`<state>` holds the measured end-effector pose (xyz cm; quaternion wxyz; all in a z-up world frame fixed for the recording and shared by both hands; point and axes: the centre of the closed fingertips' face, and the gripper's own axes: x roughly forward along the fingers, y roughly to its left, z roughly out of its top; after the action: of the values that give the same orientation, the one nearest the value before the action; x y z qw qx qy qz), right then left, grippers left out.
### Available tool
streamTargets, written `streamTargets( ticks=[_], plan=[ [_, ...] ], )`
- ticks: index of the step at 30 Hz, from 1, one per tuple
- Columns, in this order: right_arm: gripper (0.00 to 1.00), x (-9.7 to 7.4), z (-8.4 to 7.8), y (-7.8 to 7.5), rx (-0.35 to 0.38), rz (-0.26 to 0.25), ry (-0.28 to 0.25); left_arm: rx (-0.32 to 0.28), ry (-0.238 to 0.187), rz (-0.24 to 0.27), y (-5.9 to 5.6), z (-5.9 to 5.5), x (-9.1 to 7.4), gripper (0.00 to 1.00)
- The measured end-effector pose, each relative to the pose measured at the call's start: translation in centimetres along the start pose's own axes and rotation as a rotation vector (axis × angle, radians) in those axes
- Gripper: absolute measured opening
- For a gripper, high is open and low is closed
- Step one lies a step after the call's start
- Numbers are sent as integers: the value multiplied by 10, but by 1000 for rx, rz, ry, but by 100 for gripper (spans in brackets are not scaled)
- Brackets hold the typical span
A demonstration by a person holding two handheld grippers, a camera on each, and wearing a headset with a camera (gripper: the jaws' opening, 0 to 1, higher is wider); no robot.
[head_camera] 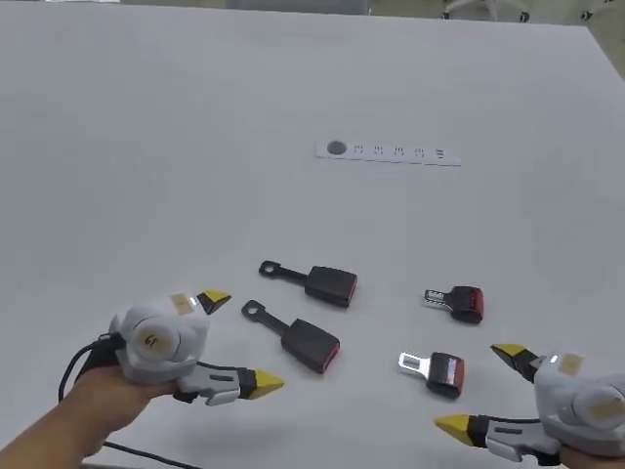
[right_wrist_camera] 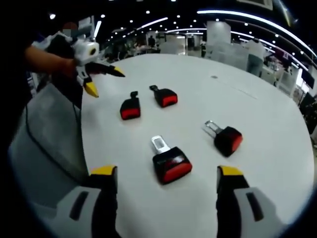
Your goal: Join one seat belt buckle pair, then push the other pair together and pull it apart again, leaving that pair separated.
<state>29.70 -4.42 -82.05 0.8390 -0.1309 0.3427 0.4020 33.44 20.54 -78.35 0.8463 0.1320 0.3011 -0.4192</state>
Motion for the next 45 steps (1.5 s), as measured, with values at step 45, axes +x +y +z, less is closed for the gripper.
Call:
streamTargets(
  ticks=[45],
  plan=[
    [70, 32, -8, -6, -44, 149, 73, 420, 222, -353, -25, -11, 85, 69]
  ],
)
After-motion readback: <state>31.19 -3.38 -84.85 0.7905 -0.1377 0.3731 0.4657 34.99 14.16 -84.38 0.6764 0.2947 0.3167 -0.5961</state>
